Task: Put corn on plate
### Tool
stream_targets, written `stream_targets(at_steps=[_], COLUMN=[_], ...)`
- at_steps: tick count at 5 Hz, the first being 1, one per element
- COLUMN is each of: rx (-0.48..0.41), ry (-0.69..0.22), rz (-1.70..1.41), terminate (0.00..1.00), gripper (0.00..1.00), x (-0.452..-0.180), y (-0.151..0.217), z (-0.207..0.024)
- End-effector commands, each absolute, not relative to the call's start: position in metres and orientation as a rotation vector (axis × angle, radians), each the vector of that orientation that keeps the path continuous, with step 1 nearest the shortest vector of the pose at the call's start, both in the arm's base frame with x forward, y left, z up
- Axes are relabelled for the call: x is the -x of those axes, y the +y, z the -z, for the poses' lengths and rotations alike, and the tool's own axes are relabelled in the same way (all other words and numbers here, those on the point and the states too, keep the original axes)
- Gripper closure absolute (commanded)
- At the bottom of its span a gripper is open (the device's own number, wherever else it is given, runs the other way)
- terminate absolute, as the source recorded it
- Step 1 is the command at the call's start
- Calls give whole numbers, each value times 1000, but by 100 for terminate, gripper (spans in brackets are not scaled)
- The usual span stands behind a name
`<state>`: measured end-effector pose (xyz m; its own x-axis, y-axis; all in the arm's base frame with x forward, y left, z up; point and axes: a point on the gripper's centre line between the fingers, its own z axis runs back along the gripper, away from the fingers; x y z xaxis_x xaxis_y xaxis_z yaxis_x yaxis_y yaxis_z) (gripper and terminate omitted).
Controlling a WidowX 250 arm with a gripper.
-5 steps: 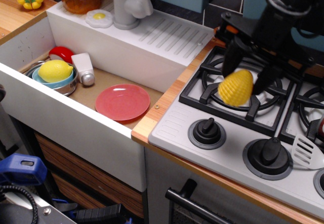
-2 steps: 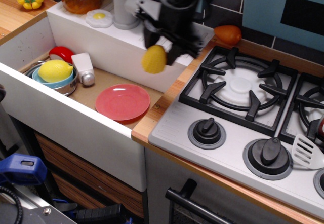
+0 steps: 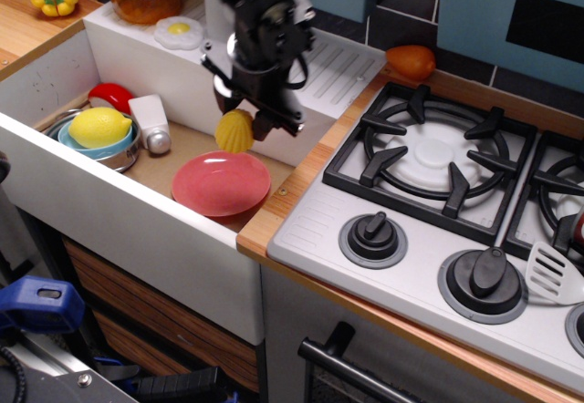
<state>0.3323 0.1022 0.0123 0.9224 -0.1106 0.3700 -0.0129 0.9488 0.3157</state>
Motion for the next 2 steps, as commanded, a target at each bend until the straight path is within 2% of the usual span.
stream_targets(at_steps=[1, 2], rx=[-266, -202], ry=[-459, -435], rz=[10, 27], terminate=[0, 100], gripper=[100, 100], x=[-339, -344], y=[126, 133], z=[13, 27])
